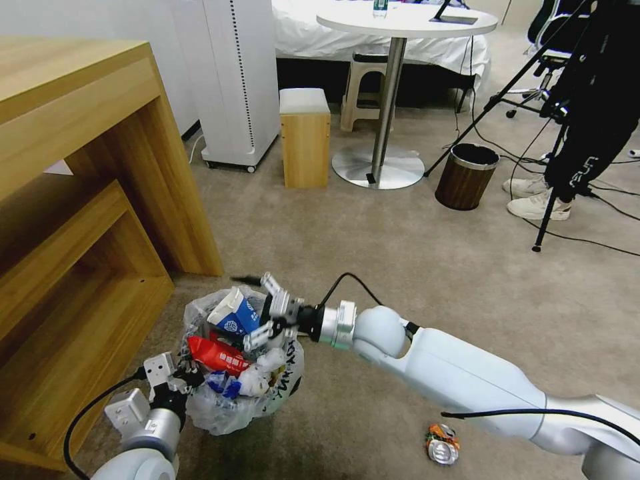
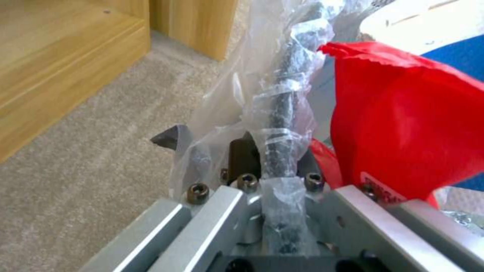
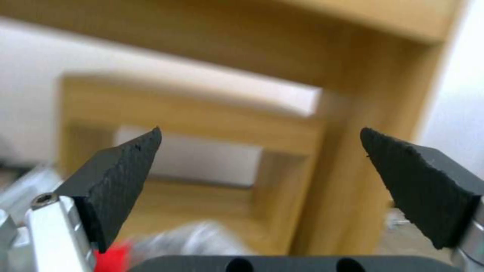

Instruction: Pick up the trash bin and place the garbage on the floor into it.

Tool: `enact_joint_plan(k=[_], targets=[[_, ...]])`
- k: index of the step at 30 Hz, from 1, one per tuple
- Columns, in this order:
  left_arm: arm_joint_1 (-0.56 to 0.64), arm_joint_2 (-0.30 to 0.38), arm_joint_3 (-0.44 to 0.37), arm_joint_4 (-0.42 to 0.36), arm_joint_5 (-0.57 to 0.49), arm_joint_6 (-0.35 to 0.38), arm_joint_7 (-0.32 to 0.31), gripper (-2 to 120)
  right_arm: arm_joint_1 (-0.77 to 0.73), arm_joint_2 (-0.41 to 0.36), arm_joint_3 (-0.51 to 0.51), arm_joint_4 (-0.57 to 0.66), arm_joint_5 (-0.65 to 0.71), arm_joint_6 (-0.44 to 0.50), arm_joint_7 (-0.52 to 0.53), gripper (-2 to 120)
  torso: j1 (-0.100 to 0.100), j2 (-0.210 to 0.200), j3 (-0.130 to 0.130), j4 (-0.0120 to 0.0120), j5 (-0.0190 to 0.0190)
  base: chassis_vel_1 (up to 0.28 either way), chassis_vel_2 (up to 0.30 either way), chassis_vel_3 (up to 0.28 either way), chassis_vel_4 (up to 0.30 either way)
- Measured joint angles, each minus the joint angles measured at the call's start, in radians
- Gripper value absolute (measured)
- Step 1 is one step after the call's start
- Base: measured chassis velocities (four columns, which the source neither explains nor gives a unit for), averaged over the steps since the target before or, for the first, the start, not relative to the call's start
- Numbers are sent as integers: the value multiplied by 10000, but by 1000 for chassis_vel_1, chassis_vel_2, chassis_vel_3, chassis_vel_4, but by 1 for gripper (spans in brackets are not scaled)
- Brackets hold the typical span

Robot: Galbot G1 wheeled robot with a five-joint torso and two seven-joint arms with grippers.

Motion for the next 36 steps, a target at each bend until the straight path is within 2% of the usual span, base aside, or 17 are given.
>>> enact_joint_plan(k=[1, 2, 5, 6, 9, 10, 17, 21, 24, 25, 29, 36], targets=[[17, 11, -43, -47, -4, 0, 0, 0, -118, -17, 338, 194, 259, -172, 459, 100, 0, 0, 0, 1, 1, 0, 0, 0, 0], [17, 11, -43, -47, -4, 0, 0, 0, -118, -17, 338, 194, 259, -172, 459, 100, 0, 0, 0, 1, 1, 0, 0, 0, 0], [30, 75, -167, -132, -72, 14, -2, 0, -418, -139, 1455, 559, 948, -604, 1358, 100, 0, 0, 0, -2, 1, 0, 0, 0, 0], [30, 75, -167, -132, -72, 14, -2, 0, -418, -139, 1455, 559, 948, -604, 1358, 100, 0, 0, 0, -2, 1, 0, 0, 0, 0], [42, 152, -236, -157, -159, 130, -17, 0, -630, -386, 2540, 695, 1311, -734, 1824, 100, 1, 0, 0, -1, 0, 0, 0, 0, 0], [42, 152, -236, -157, -159, 130, -17, 0, -630, -386, 2540, 695, 1311, -734, 1824, 100, 1, 0, 0, -1, 0, 0, 0, 0, 0], [168, 442, -337, -296, -529, 542, -37, 0, -1212, -931, 4334, 757, 1752, -851, 2705, 100, 0, 0, 0, -1, 2, 0, 0, 0, 0], [211, 536, -358, -367, -682, 654, -41, 0, -1421, -1049, 4727, 829, 1813, -949, 2862, 100, 0, 0, 0, 0, 5, 0, 0, 0, 0], [373, 888, -442, -589, -1064, 1005, -31, 0, -2098, -1359, 6044, 958, 1861, -1127, 2991, 100, 0, 0, 0, -1, 5, 0, 0, 0, 0], [373, 888, -442, -589, -1064, 1005, -31, 0, -2098, -1359, 6044, 958, 1861, -1127, 2991, 100, 0, 0, 0, -1, 5, 0, 0, 0, 0], [644, 1498, -529, -757, -1555, 1342, -28, 0, -3075, -1634, 7122, 1135, 1740, -1153, 2972, 100, 0, 0, -1, -4, 4, 0, 0, 0, 0], [985, 2356, -716, -883, -2223, 1602, -96, 0, -4290, -1730, 8080, 1425, 1407, -1132, 2929, 100, 0, 1, -1, -1, 0, 0, 0, 0, 0]])
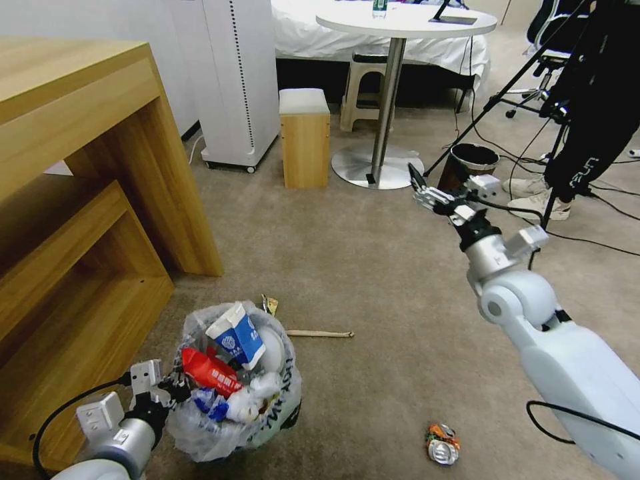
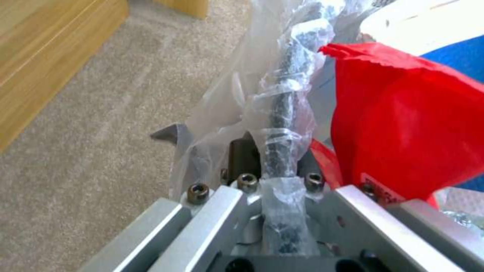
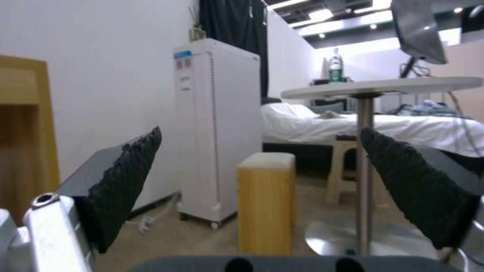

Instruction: Pick up the trash bin and place the garbage on the floor into it.

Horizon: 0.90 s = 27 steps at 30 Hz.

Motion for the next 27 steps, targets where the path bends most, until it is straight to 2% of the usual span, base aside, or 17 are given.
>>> enact_joint_plan(k=[14, 27], targets=[[193, 1371, -187, 236, -1129, 493, -357, 0, -994, 240, 968, 75, -431, -17, 351, 100, 0, 0, 1, 0, 0, 0, 0, 0, 0], [122, 1725, -139, 294, -1411, 510, -424, 0, -1787, 536, 1507, 188, -677, 14, 875, 100, 0, -1, 1, 0, 1, 0, 0, 0, 0]])
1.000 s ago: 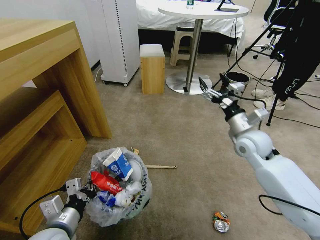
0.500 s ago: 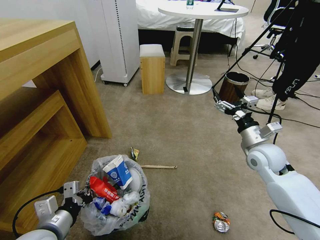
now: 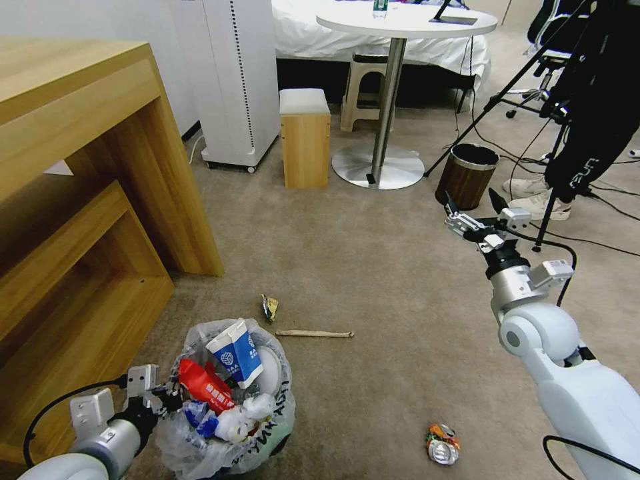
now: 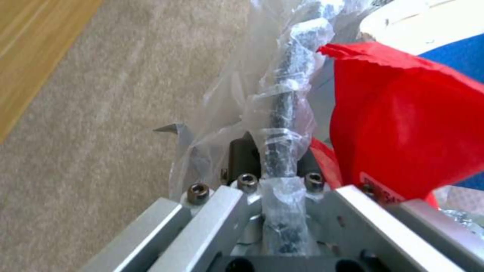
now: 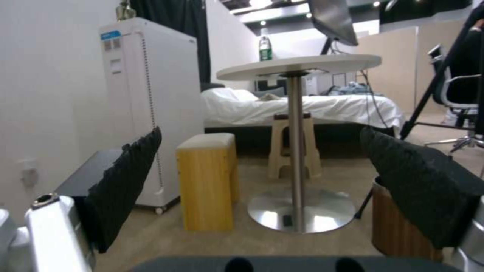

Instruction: Pick up the trash bin and place the garbage on the floor into it.

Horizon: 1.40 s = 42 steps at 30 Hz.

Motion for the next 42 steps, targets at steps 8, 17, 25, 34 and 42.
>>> enact_joint_plan(k=[8, 17, 25, 34, 42], targets=[[-136, 170, 159, 88, -54, -51, -31, 0, -580, 158, 619, 191, -219, 32, -26, 100, 0, 0, 0, 0, 0, 0, 0, 0, 0], [-62, 236, 180, 73, -81, -56, -69, 0, -1070, 318, 960, 407, -607, 81, -152, 100, 0, 0, 0, 0, -2, 0, 0, 0, 0], [373, 105, -43, -93, -31, -47, -260, 0, -1241, 397, 1161, 508, -841, 71, -250, 100, 0, 0, 0, 1, 0, 0, 0, 0, 0], [588, -515, 45, -189, 428, -185, -57, 0, -1397, 484, 781, 590, -633, -68, -99, 100, 0, 0, 0, 1, 0, 0, 0, 0, 0], [508, -883, 195, -93, 726, -282, 90, 0, -2404, 170, 976, 891, 755, -2049, 1364, 100, 0, 0, -1, -1, 0, 0, 0, 0, 0]])
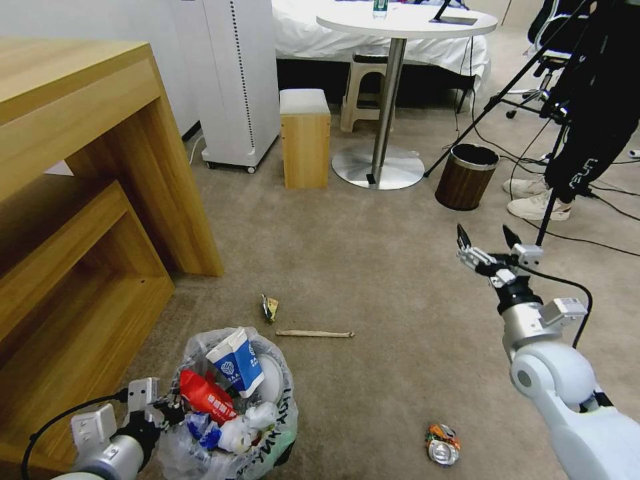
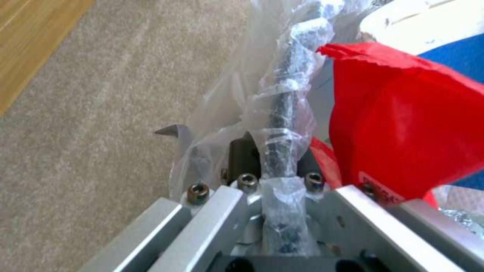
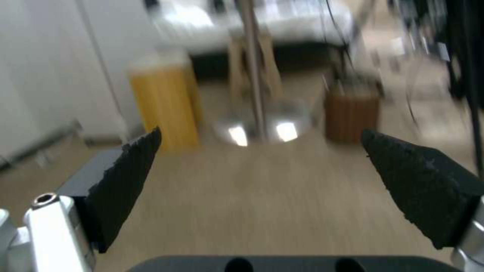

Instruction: Pick up the trash bin and place the garbage on the floor into it.

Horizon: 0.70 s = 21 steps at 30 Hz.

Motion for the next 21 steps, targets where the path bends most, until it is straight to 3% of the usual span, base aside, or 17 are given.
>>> enact_joint_plan(k=[3, 4, 7, 10, 14, 21], targets=[[-141, -37, 86, 212, 41, -40, 19, 0, -358, -206, -35, 56, 731, -1539, 1046, 100, 0, 0, 2, 1, 0, 0, 0, 0, 0], [-141, -37, 86, 212, 41, -40, 19, 0, -358, -206, -35, 56, 731, -1539, 1046, 100, 0, 0, 2, 1, 0, 0, 0, 0, 0], [-284, -86, 149, 384, 59, -88, 41, 0, -638, -412, -69, 10, 1030, -2919, 1411, 100, 0, 0, 1, 0, 0, 0, 0, 0, 0], [-356, -105, 182, 514, 78, -118, 77, 0, -797, -575, -185, -144, 869, -3617, 1360, 100, 0, 0, 1, 1, -2, 0, 0, 0, 0], [-458, -118, 213, 651, 111, -161, 123, 0, -1005, -800, -599, -435, -1, -3760, 1066, 100, 0, 0, 1, 0, 1, 0, 0, 0, 0], [-552, -94, 240, 850, 140, -193, 155, 0, -1121, -1140, -1348, -553, -105, -3707, 861, 100, 0, 0, 1, 4, 0, 0, 0, 0, 0]])
